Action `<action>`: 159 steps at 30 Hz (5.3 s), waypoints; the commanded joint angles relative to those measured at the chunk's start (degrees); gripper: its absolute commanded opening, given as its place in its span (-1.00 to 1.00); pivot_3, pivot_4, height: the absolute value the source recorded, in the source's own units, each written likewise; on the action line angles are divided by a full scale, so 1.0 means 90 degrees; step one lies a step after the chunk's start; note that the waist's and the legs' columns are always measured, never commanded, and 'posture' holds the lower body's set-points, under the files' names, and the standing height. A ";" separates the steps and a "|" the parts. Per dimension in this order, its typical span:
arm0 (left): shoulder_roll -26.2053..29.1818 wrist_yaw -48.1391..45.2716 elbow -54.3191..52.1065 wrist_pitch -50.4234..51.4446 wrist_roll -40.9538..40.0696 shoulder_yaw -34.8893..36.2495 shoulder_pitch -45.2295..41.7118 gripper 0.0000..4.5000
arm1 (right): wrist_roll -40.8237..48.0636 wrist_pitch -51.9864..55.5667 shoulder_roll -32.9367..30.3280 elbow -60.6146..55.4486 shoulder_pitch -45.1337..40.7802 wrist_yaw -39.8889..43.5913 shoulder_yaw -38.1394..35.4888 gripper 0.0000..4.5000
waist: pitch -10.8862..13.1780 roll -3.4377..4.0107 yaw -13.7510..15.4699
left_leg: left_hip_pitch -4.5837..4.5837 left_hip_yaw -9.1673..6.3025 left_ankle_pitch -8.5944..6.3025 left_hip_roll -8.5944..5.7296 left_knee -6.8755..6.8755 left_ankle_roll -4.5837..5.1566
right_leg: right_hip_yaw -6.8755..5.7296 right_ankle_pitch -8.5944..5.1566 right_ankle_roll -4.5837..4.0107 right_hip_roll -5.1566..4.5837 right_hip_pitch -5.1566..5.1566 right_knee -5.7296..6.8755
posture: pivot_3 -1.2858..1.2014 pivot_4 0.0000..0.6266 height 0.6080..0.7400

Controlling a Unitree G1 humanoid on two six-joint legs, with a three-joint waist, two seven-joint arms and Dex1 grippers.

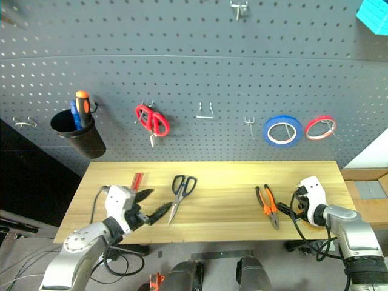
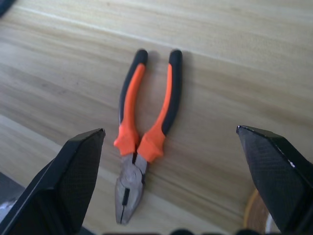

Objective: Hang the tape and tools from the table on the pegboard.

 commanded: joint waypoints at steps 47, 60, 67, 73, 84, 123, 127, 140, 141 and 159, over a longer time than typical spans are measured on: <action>-0.1182 0.0009 0.0131 0.0240 0.1138 -0.2250 -0.1520 1.00 | -0.0415 0.2071 0.0141 0.0627 -0.1058 -0.1464 0.0254 -0.84 | 0.0673 -0.0034 -0.0335 | -0.0094 0.0005 -0.0004 0.0002 0.0020 0.0011 | -0.0006 0.0010 0.0017 0.0004 -0.0081 0.0012 | -0.07 0.16 1.00; -0.1975 0.0641 0.0550 -0.0314 0.0486 -0.0906 -0.2488 1.00 | 0.1786 0.4108 -0.0755 -0.4541 0.0186 -0.0325 -0.1771 -0.95 | 0.0622 -0.0021 -0.0398 | -0.0120 0.0010 0.0004 -0.0006 0.0053 -0.0008 | -0.0008 0.0023 0.0050 0.0002 -0.0096 0.0011 | -0.23 -0.19 1.00; -0.2136 0.1211 0.0889 -0.1056 0.0861 -0.0625 -0.2712 1.00 | 0.2848 0.3831 0.0432 -0.5508 -0.0720 -0.0739 -0.2265 -0.95 | 0.0479 -0.0040 -0.0594 | -0.0120 0.0027 -0.0007 -0.0011 0.0100 0.0012 | 0.0002 0.0048 0.0086 0.0005 -0.0081 0.0014 | -0.25 -0.28 1.00; -0.1971 0.1020 0.0294 -0.1322 0.0716 -0.0672 -0.2592 1.00 | 0.2294 0.2858 0.1050 -0.5305 -0.1355 -0.1545 -0.0829 -0.95 | 0.0377 -0.0059 -0.0712 | -0.0115 0.0041 -0.0006 -0.0011 0.0105 0.0015 | 0.0009 0.0056 0.0087 0.0005 -0.0083 0.0023 | -0.20 -0.31 1.00; -0.1418 0.1064 -0.0788 -0.0725 0.0423 -0.0564 -0.1737 1.00 | 0.1508 0.1715 0.0930 -0.4164 -0.2147 -0.1722 0.0338 -0.95 | 0.0270 -0.0047 -0.0628 | -0.0114 0.0038 -0.0005 -0.0010 0.0105 0.0012 | 0.0024 0.0058 0.0083 0.0005 -0.0086 0.0026 | -0.14 -0.38 1.00; -0.1017 0.1215 -0.1375 -0.0076 0.0219 -0.0681 -0.1346 1.00 | -0.0683 -0.1156 0.2075 0.0033 -0.3158 -0.1290 0.1792 0.17 | -0.0147 -0.0032 -0.0426 | -0.0097 0.0044 -0.0004 -0.0009 0.0107 0.0010 | 0.0032 0.0069 0.0064 0.0007 -0.0083 0.0044 | -0.06 -0.44 1.00; -0.0919 0.1125 -0.1294 -0.0036 0.0290 -0.0778 -0.1288 1.00 | -0.0397 -0.0249 0.1352 -0.1062 -0.2439 -0.0709 0.1802 0.78 | -0.0146 -0.0031 -0.0324 | -0.0099 0.0042 -0.0005 -0.0009 0.0106 0.0013 | 0.0031 0.0069 0.0064 0.0007 -0.0083 0.0039 | -0.06 -0.38 1.00; 0.0129 0.0405 -0.1853 0.0624 0.0430 -0.1528 -0.0253 1.00 | -0.0482 0.2657 0.0821 -0.1781 -0.0957 -0.1937 0.1091 1.00 | 0.0055 -0.0001 -0.0372 | -0.0091 0.0042 -0.0003 0.0000 0.0107 0.0023 | 0.0030 0.0062 0.0040 0.0004 -0.0074 0.0038 | -0.07 0.05 1.00; 0.0194 0.0367 -0.2010 0.0717 0.0336 -0.1533 -0.0140 1.00 | -0.0477 0.2792 0.0848 -0.1818 -0.0938 -0.1968 0.1150 1.00 | 0.0092 0.0004 -0.0385 | -0.0090 0.0043 -0.0004 0.0002 0.0106 0.0023 | 0.0029 0.0061 0.0037 0.0004 -0.0074 0.0040 | -0.06 0.08 1.00; 0.0182 0.0833 -0.3050 0.1476 -0.0122 -0.1193 0.0566 1.00 | -0.1051 0.2776 0.1366 -0.0905 -0.1421 -0.2782 0.1449 1.00 | 0.0516 0.0001 -0.0332 | -0.0109 0.0023 -0.0004 0.0003 0.0093 0.0023 | 0.0011 0.0060 0.0038 0.0005 -0.0086 0.0026 | -0.02 0.21 1.00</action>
